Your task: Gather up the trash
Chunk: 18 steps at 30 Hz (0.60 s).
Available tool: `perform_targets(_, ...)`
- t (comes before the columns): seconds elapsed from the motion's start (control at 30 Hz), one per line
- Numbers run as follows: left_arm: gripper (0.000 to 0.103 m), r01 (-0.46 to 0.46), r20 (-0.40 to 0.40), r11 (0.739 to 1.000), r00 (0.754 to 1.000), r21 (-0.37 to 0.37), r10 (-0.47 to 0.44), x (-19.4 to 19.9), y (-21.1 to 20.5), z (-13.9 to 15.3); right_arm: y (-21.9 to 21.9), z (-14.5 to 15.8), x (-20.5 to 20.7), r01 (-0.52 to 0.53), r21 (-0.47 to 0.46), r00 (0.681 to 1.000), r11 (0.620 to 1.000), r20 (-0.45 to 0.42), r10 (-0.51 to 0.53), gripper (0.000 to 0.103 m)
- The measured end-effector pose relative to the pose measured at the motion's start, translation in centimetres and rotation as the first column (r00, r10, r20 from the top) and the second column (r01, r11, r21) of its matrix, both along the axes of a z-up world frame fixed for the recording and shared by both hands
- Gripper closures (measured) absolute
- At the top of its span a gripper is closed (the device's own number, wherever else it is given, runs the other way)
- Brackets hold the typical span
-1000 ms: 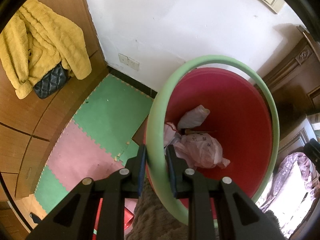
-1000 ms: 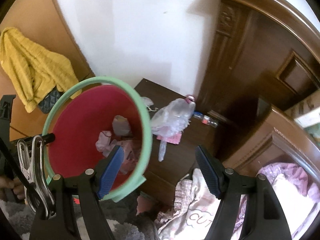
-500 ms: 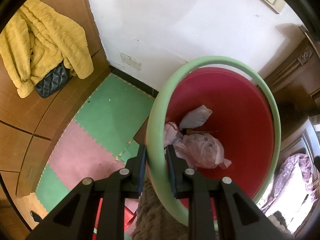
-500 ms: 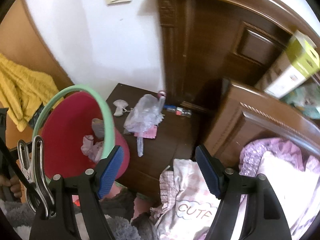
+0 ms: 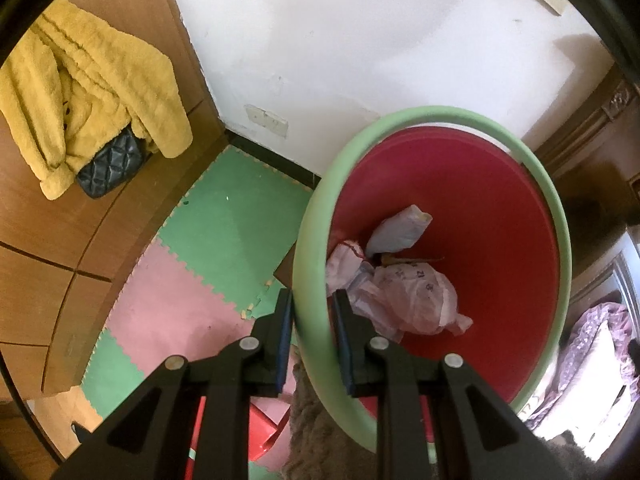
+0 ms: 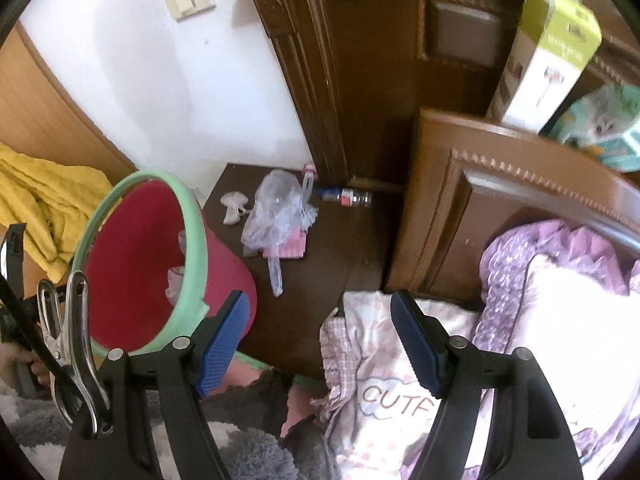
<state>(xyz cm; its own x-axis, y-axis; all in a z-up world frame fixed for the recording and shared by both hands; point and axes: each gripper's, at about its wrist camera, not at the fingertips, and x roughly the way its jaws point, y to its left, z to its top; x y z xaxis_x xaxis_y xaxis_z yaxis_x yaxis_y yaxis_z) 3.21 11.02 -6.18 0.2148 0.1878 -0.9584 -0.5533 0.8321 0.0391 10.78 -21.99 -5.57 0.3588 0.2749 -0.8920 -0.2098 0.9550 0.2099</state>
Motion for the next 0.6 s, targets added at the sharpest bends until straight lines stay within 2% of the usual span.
perform_targets(0.27,0.085,-0.008,-0.044,1.0,0.999,0.004,0.008,0.7,0.3,-0.6,-0.7,-6.3,-1.1,0.034,0.029,0.987,0.999,-0.161,-0.029,0.03)
perform_targets(0.37,0.085,-0.03,-0.044,0.999,0.999,-0.029,0.029,0.4,0.8,-1.0,-0.7,-8.6,-1.5,0.032,0.033,0.977,0.999,-0.212,-0.024,0.034)
perform_targets(0.5,0.086,-0.063,-0.056,0.997,0.997,-0.052,0.06,0.2,1.5,-1.2,-0.9,-11.5,-0.7,0.078,0.071,0.958,0.994,-0.28,-0.055,0.037)
perform_targets(0.6,0.086,-0.066,-0.057,0.996,0.996,-0.055,0.063,0.2,1.5,-0.9,-0.8,-12.9,1.1,0.122,0.114,0.953,0.986,-0.292,-0.084,0.037)
